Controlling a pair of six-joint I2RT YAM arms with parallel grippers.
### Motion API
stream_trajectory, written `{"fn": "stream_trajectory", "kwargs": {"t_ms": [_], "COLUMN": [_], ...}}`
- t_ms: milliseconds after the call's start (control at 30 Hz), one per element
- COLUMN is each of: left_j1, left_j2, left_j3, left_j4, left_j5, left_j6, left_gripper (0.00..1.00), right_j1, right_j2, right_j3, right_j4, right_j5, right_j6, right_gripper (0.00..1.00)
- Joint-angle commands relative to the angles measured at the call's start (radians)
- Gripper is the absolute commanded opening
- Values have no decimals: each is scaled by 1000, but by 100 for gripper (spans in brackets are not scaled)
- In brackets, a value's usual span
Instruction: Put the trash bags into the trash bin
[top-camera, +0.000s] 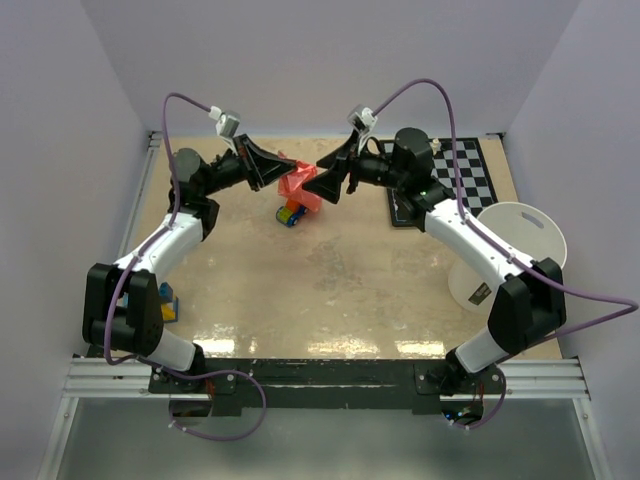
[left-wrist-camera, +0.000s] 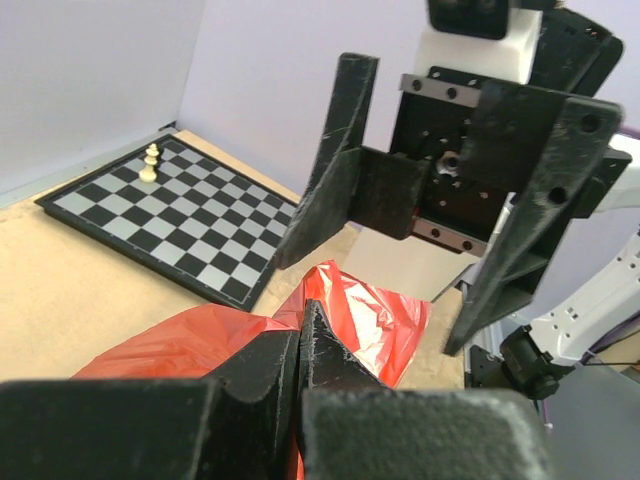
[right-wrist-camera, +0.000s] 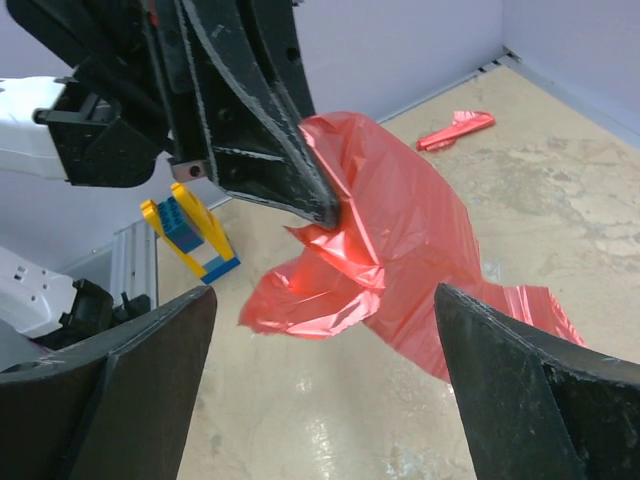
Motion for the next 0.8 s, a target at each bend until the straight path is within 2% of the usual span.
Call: {"fn": "stream_trajectory", "kwargs": {"t_ms": [0,100,267,500,633,767], "left_j1": [19,24,25,31,42,59], "left_j2": [-9,-5,-15,-47,-63,-67], "left_j3": [40,49,59,26,20,20], "left_j4": [10,18,32,24,19,19], "left_j5": [-40,-46,-40,-38,-43,-41], "left_j6": [43,35,14,15,15,8], "left_gripper": [0,0,0,0,0,0], "right_j1": [-1,-1,2,25,29,31], "right_j2": [-14,3,28,83,98,95], "right_j3": [47,45,36,73,81,73], "right_j4": [73,84,101,152,158,169], "right_j5": [-58,-59,64,90,86,83], "right_j6": [26,36,62,87,92,87], "right_gripper": [96,96,91,86,76,58]}}
